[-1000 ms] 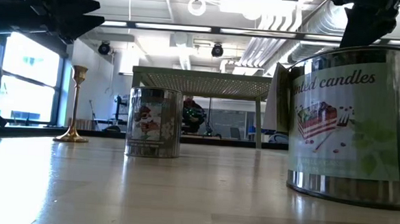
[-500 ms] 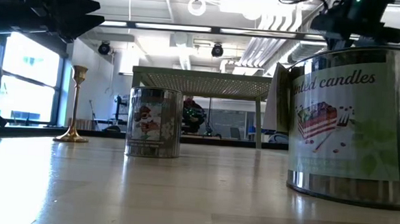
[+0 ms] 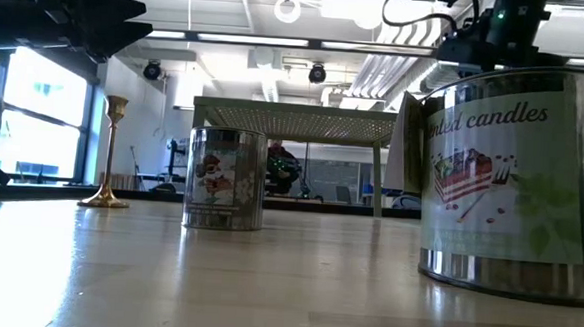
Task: Pick & Place candle stick holders
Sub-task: Put the top right gold candle holder on the shelf
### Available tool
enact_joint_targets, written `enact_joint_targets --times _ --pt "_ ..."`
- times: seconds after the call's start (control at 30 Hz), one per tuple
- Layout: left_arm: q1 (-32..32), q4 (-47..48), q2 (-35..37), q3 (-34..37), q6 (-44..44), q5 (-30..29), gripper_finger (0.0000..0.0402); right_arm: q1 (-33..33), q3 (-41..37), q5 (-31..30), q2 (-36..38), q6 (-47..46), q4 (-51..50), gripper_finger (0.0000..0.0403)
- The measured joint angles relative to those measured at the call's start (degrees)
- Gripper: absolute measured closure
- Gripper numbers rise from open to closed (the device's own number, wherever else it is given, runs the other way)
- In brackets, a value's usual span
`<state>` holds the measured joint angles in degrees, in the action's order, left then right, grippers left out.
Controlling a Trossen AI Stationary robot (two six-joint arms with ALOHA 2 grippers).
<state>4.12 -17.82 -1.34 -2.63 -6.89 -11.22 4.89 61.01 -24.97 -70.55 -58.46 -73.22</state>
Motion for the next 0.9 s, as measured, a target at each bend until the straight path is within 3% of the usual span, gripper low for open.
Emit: enact_joint_targets --times 0.4,0.9 --pt "0.0 0.0 0.0 0.0 -0.03 -0.03 0.0105 0.02 0.0 -0.02 0.14 -2.25 -4.18 0.0136" --pt "0.0 0.02 0.0 0.0 1.17 -0.01 0.0105 0.53 0.0 3.31 0.1 -2.58 -5.36 0.025"
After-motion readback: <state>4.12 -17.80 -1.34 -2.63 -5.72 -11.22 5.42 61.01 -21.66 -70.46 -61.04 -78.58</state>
